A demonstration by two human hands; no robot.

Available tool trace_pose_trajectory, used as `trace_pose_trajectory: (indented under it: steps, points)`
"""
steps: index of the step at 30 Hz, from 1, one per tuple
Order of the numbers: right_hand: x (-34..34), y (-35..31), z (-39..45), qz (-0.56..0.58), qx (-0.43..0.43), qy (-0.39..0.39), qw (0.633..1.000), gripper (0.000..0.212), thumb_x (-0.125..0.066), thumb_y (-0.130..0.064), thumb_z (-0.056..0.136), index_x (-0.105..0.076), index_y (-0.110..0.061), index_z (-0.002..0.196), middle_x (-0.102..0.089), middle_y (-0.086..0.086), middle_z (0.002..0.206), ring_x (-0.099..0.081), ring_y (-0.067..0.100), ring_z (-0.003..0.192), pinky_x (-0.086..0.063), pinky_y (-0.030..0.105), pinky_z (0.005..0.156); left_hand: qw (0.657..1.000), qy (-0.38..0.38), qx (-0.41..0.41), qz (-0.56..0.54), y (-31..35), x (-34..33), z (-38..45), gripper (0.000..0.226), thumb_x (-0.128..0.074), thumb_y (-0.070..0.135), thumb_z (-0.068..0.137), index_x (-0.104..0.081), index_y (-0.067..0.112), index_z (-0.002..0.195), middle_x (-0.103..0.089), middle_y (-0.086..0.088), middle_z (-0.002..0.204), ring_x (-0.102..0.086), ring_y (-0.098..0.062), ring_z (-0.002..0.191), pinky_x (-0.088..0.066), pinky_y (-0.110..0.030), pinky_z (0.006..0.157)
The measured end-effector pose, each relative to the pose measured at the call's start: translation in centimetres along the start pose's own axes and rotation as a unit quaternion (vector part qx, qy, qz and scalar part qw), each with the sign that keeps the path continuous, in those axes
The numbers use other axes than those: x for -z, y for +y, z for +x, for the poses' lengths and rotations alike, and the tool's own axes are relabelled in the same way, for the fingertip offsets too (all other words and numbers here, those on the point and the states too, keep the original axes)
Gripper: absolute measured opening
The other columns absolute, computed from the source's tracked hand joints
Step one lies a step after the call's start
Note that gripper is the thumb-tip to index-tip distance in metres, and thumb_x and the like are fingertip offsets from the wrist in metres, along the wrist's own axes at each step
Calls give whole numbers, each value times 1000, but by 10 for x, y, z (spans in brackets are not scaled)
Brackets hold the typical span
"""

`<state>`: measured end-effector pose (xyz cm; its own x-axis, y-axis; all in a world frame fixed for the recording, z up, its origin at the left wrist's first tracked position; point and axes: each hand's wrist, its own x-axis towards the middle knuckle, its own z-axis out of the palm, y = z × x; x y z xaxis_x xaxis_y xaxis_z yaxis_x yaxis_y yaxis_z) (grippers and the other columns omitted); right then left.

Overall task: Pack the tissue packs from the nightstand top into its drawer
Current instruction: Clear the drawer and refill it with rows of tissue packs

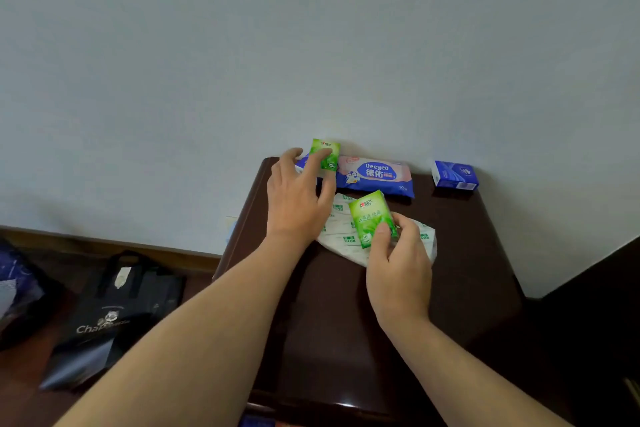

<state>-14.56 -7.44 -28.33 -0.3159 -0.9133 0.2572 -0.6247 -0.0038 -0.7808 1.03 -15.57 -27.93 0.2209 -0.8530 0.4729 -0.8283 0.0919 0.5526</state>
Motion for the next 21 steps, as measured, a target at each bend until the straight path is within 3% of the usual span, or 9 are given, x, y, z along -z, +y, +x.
trace_pose_trajectory:
  steps: [5, 8, 12, 15, 18, 21]
  points:
    - [-3, 6, 2, -5, -4, -1, 1000, 36, -44, -40, 108, -55, -24, 138, -65, -13, 110, -61, -2, 91, -39, 11, 62, 994, -27, -50, 92, -3, -17, 18, 46, -48, 52, 101, -49, 45, 146, -40, -8, 153, -38, -28, 139, -30, -46, 118]
    - [-4, 6, 3, -4, -2, -3, 1000, 35, -44, -40, 108, -56, -24, 137, -66, -11, 112, -64, 2, 96, -46, 15, 68, 994, -25, -48, 98, -4, -21, 20, 40, -51, 50, 100, -52, 41, 139, -46, -7, 144, -43, -29, 129, -35, -45, 108]
    - [-3, 4, 2, -8, 1, -5, 1000, 36, -44, -39, 108, -56, -23, 138, -67, -10, 112, -64, 4, 98, -51, 21, 72, 1000, 5, -14, 23, -3, -15, 18, 34, -61, 31, 96, -60, 25, 129, -55, -7, 128, -46, -30, 112, -40, -40, 93]
    - [-3, 3, 2, -12, 3, -4, 1000, 35, -43, -39, 108, -56, -23, 137, -67, -10, 111, -64, 6, 99, -53, 26, 75, 997, 37, -10, -64, -1, -4, 7, 36, -64, 19, 93, -57, 10, 127, -58, -7, 124, -44, -27, 108, -42, -41, 98]
    - [-2, 0, 2, -14, -1, -5, 1000, 34, -43, -40, 108, -55, -24, 135, -68, -8, 116, -65, 11, 104, -54, 33, 81, 988, 40, 21, -149, -5, 19, -21, 46, -66, 18, 94, -49, 14, 136, -53, 0, 129, -37, -16, 112, -41, -33, 100]
    - [0, -5, 1, -28, -2, -6, 1000, 34, -44, -37, 108, -56, -20, 136, -69, 0, 124, -64, 20, 114, -51, 41, 94, 987, 42, 19, -151, -9, 55, -68, 56, -67, 18, 92, -44, 21, 143, -51, 8, 132, -37, -11, 112, -34, -20, 96]
